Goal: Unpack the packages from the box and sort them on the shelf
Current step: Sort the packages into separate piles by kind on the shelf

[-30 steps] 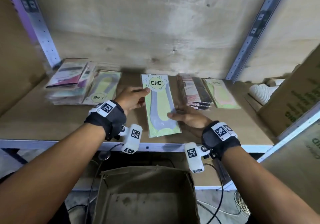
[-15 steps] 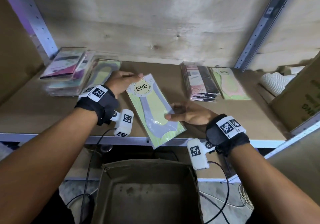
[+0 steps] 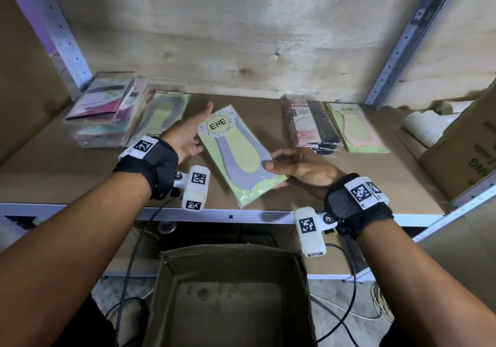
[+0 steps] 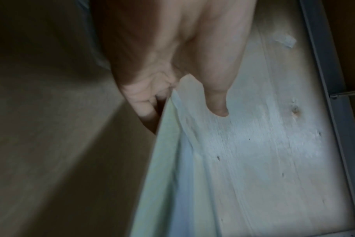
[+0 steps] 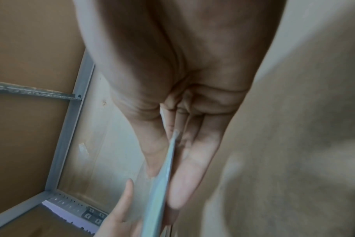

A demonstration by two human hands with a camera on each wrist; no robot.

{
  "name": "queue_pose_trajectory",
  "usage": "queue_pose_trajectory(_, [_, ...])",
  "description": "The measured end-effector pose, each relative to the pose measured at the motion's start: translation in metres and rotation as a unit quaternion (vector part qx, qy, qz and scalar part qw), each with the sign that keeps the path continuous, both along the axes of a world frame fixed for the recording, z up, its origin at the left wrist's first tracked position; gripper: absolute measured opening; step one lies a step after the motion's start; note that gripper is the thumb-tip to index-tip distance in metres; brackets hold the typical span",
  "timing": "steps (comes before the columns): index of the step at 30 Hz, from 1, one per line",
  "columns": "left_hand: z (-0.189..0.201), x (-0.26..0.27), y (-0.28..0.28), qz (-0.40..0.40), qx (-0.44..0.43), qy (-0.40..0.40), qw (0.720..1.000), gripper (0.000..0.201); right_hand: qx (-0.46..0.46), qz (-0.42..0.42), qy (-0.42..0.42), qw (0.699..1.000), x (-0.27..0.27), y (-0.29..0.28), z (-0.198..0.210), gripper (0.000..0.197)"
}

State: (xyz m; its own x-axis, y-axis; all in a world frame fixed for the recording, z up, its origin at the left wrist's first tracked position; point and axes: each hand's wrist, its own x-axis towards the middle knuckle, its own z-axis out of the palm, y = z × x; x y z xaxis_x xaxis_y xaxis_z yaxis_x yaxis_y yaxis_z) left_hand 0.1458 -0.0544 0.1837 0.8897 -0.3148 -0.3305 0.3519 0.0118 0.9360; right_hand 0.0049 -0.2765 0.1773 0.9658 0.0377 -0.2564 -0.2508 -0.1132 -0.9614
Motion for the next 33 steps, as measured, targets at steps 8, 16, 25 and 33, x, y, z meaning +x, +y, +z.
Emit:
queue_pose_trajectory(8, [-0.004,-0.016,-0.013,-0.058,-0.048,0.05,0.996,0.048,0.093,-0.076,-0.031,0.992,0.002,-0.003,-0.003,0.012])
queue_pose_trajectory(16, [-0.009,-0.043,-0.028,-0.222,0.03,-0.057,0.973,0.051,0.122,-0.139,-0.04,0.982,0.006,-0.009,-0.003,0.041])
queue_pose_trajectory(25, [0.0,-0.039,-0.042,-0.19,0.026,-0.09,0.977,0.037,0.077,-0.155,-0.073,0.982,0.011,-0.034,0.002,0.028])
queue_pose_trajectory(33, [0.023,-0.032,-0.092,-0.17,0.107,-0.159,0.967,0.031,0.015,-0.246,-0.085,0.965,0.019,-0.08,0.004,0.031])
